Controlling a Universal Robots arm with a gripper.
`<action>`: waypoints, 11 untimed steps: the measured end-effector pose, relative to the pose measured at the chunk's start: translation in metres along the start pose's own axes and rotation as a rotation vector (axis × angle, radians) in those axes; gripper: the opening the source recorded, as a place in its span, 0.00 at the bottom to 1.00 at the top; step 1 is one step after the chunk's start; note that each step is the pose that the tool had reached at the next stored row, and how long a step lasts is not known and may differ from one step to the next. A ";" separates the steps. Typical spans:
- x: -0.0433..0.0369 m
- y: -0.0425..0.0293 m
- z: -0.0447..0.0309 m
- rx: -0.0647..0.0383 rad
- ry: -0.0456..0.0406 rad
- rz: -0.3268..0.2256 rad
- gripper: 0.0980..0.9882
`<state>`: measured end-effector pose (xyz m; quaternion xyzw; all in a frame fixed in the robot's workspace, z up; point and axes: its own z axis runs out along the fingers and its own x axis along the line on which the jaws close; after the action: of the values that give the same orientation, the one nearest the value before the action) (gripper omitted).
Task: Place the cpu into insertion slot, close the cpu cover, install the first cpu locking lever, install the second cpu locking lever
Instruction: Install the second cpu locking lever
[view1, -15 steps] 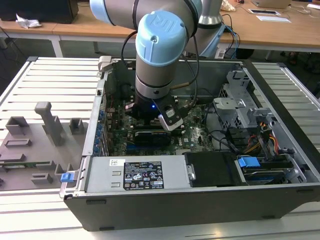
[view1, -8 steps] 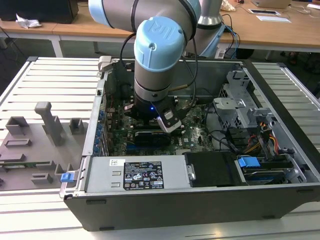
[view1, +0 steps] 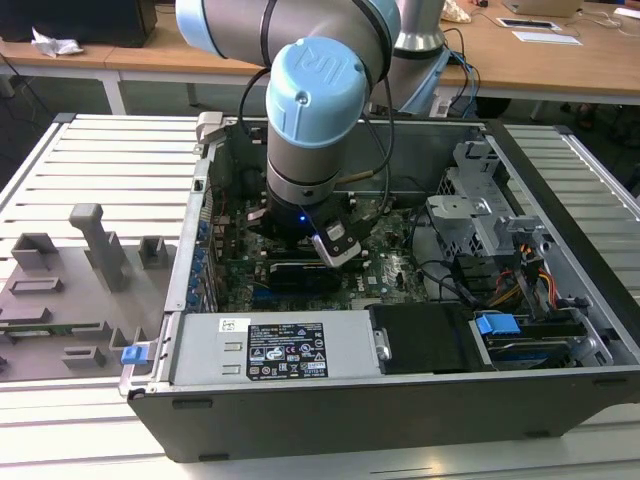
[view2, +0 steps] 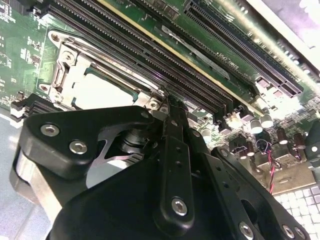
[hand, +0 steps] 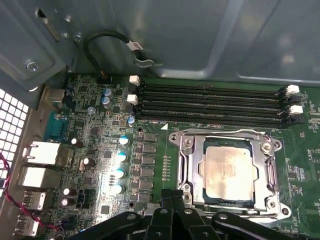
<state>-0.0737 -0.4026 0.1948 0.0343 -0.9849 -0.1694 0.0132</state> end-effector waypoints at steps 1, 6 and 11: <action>0.0001 -0.0001 -0.0001 0.003 0.0004 0.000 0.00; 0.0002 -0.0015 -0.0006 0.004 0.0004 0.000 0.00; 0.0003 -0.0034 -0.0013 0.004 0.0005 0.000 0.00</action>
<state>-0.0737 -0.4063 0.1949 0.0342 -0.9852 -0.1673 0.0133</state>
